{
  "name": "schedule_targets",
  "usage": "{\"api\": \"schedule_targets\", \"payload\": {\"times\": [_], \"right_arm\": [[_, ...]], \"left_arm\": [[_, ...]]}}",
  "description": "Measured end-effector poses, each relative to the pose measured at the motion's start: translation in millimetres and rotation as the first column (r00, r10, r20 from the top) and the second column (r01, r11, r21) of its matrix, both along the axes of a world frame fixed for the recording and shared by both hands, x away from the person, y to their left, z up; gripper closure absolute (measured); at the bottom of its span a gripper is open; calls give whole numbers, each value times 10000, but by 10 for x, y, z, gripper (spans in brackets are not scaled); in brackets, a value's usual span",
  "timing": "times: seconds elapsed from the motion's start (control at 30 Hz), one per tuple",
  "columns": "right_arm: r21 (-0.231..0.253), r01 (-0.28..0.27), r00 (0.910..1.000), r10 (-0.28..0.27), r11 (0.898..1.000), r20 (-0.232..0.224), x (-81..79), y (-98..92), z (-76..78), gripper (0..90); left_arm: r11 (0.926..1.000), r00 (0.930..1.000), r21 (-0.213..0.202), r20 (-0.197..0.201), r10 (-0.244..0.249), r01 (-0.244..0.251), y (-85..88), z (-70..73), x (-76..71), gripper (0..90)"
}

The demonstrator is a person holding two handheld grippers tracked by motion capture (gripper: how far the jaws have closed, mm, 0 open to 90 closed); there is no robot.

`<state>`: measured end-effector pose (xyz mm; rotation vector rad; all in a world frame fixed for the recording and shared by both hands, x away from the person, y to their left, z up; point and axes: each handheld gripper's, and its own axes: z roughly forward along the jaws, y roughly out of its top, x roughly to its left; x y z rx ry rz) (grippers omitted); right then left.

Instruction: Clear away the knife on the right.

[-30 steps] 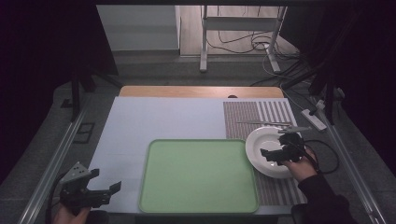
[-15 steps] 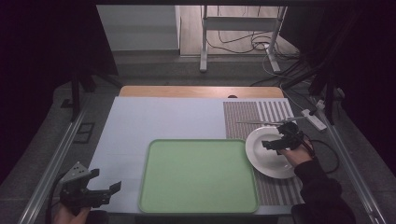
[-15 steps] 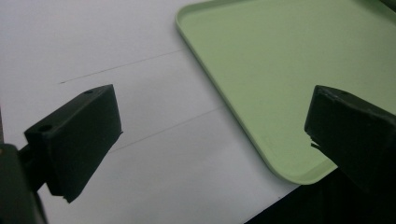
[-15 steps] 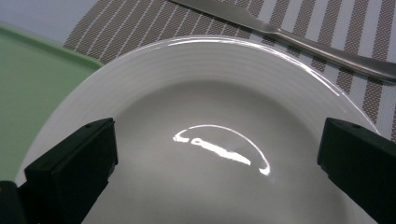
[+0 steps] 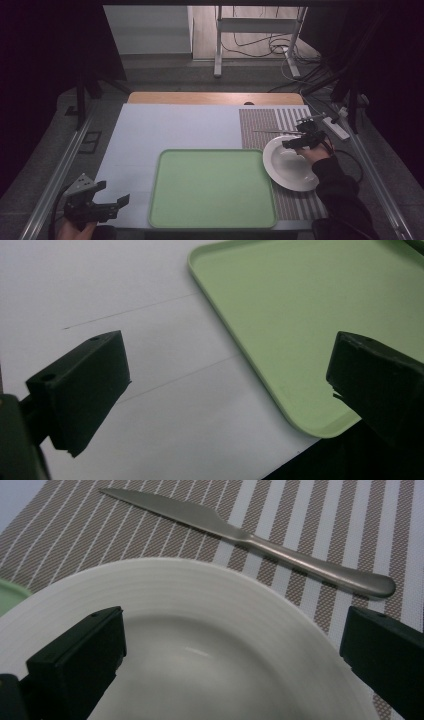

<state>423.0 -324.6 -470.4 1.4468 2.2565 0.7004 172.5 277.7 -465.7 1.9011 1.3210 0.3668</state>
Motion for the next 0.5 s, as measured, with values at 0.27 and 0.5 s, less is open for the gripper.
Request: {"api": "schedule_targets", "payload": {"times": [0.27, 0.5], "right_arm": [[-346, 612, 9981, -609, 9975, 99, 429, -27, -12, 0], [-355, 839, 9964, -836, 9958, 110, 584, -45, -12, 0]], "left_arm": [[10000, 10000, -42, 0, 26, -26, 8, 0, 0, 33], [10000, 10000, -85, 2, 29, -29, 12, -1, 0, 33]]}}
